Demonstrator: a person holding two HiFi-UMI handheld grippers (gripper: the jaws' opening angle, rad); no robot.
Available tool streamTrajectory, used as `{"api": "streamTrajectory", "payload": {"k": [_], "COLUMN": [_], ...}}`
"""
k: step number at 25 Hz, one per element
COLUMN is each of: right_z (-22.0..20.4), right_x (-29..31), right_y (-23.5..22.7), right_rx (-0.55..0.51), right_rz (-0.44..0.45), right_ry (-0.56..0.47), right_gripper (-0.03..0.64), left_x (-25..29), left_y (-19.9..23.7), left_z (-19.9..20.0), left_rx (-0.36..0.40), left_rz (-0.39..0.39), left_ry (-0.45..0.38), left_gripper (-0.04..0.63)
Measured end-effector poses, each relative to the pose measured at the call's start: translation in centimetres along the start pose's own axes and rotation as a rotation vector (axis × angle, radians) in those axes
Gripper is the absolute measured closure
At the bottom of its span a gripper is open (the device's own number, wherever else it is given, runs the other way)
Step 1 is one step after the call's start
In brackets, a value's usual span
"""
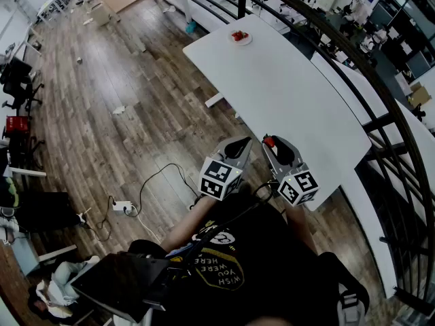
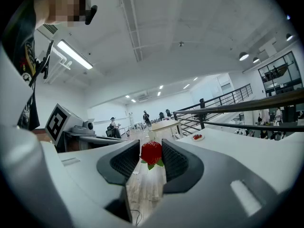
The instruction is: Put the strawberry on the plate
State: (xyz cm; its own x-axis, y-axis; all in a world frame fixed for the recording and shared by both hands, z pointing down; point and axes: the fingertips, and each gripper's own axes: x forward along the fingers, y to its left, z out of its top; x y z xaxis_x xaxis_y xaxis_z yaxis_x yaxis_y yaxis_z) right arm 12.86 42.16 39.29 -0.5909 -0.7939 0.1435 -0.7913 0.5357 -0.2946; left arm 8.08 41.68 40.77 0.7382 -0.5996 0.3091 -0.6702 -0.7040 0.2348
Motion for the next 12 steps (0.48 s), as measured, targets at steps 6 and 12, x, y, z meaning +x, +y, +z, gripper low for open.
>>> {"api": "streamTrajectory", "payload": {"k": [6,12], "right_z": [-0.2,-0.2], "right_x": [1.1,1.9], "right_y": [-0.1,0.7], "right_rx": [-0.001,-0.003], "right_rz": [-0.004,-0.011], "right_ry": [0.008,0.013], "right_gripper": [0.474,0.474], "left_x": [0.0,-1.2], "left_y": [0.5,1.6], "left_z": [-0.2,-0.5], "left_rx": [0.011,-0.003], "left_rz": [-0.012,-0.013], "left_ry": [0.009,0.016], "left_gripper": [0.595,0.595]}}
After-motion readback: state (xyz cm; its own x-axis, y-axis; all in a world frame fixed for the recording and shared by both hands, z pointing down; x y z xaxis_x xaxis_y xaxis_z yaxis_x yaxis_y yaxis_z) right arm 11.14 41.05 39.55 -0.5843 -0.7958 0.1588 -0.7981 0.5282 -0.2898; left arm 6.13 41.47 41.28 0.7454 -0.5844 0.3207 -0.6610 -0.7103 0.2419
